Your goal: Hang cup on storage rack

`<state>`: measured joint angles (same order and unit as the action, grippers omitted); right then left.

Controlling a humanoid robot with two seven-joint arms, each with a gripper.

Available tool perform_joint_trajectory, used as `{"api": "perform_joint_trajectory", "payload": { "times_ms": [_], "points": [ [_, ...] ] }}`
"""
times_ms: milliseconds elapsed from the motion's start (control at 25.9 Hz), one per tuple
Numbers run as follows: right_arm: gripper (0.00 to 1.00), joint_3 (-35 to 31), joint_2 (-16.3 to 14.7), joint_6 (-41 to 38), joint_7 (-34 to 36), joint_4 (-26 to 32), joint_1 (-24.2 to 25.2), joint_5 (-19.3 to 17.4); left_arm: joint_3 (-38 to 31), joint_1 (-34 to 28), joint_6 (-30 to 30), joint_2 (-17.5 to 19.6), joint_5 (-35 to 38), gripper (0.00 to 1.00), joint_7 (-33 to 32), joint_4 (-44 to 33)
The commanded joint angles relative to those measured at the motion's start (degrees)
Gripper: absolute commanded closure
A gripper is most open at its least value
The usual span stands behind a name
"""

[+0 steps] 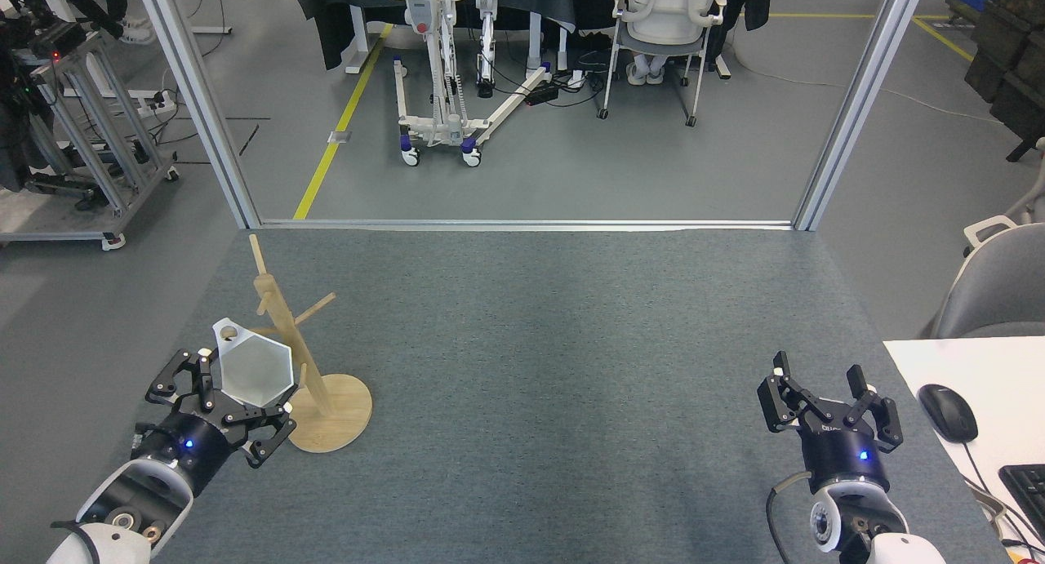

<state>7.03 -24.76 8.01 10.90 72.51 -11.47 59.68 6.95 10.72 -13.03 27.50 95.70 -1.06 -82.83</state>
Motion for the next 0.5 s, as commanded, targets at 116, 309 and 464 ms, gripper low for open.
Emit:
{"api": "perform_joint_trajectory", "payload": {
  "times_ms": [116, 309, 464],
  "points": [
    [0.01, 0.0, 0.0, 0.0, 0.0, 0.0, 0.0, -0.1, 0.0, 0.0, -0.1, -0.1, 0.0, 0.01, 0.0, 0.0],
    [0.01, 0.0, 0.0, 0.0, 0.0, 0.0, 0.0, 0.0, 0.3, -0.2, 0.7, -0.2, -0.1, 0.01, 1.2, -0.6],
    [0.01, -0.1, 0.0, 0.0, 0.0, 0.1, 0.0, -0.1, -0.7, -1.0, 3.6, -2.3, -0.2, 0.01, 3.3, -2.4]
  ]
}}
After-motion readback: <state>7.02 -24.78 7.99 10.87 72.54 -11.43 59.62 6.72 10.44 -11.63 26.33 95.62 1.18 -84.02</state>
